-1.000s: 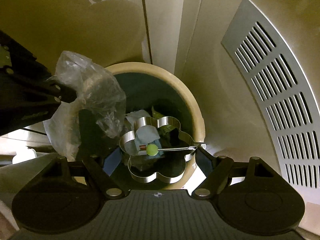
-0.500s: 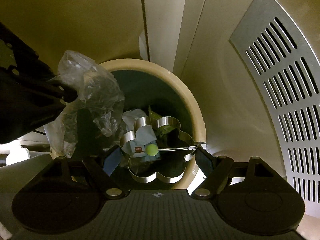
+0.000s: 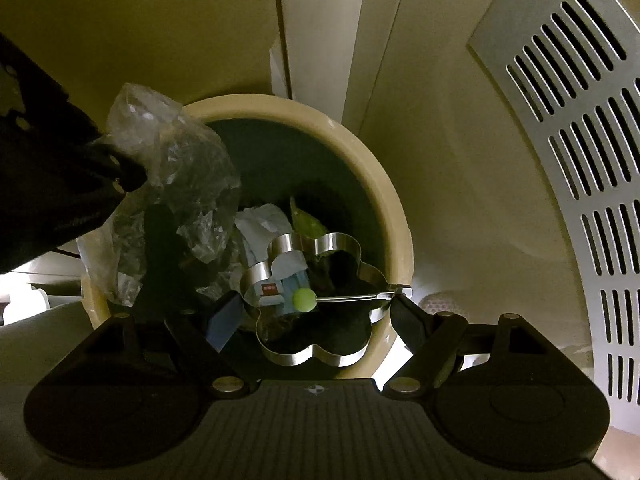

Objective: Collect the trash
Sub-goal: 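Open both tools over the bin to drop the bag and cookie cutter, then move both tools back up to the patterned paper on the mat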

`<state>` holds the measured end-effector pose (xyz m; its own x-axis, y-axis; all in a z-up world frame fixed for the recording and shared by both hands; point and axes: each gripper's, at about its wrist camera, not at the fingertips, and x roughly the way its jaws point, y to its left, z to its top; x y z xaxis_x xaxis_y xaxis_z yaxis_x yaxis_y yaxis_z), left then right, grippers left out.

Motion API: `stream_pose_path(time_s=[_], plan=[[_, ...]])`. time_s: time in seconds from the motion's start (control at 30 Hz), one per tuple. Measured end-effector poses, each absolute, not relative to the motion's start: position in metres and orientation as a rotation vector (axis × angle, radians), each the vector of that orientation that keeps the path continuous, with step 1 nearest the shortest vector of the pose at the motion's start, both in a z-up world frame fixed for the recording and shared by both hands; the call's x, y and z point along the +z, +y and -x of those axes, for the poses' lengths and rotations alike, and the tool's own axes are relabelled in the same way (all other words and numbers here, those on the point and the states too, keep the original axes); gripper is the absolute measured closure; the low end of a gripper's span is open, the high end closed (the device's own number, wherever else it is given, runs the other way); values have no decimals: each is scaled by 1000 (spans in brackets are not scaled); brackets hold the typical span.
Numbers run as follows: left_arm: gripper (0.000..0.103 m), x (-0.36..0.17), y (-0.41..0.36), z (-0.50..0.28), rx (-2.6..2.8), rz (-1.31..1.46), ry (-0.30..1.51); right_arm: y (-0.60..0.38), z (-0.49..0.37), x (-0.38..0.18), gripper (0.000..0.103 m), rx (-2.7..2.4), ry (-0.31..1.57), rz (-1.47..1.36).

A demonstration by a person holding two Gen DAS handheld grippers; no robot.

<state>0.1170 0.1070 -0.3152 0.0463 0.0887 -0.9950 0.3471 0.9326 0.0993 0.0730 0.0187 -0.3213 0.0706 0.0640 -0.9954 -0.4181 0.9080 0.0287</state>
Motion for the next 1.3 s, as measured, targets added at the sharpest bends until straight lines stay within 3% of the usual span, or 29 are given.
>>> stream_pose_path(time_s=[0.27,0.33,0.37,0.4,0.47,0.5,0.9,1.3], plan=[[98,-320,106,-121,-211,-357,1537,18,-74,-321,20,369,1455,295],[89,-321,106,-123,-218,-355,1554,18,-74,-320,19,362,1443,299],[61,-323,106,-124,-226,-347,1579,18,-74,-321,19,352,1442,297],[24,-325,107,-126,-225,-335,1599,17,-74,-321,19,345,1447,293],[6,-321,111,-126,-192,-321,1562,17,-75,-324,12,343,1476,300],[3,-318,112,-126,-199,-313,1550,16,-73,-325,11,346,1477,303],[1,-301,116,-114,-213,-320,1580,6,-61,-299,9,376,1470,283],[1,-200,129,-78,-297,-266,1426,-2,-36,-192,9,452,1281,299]])
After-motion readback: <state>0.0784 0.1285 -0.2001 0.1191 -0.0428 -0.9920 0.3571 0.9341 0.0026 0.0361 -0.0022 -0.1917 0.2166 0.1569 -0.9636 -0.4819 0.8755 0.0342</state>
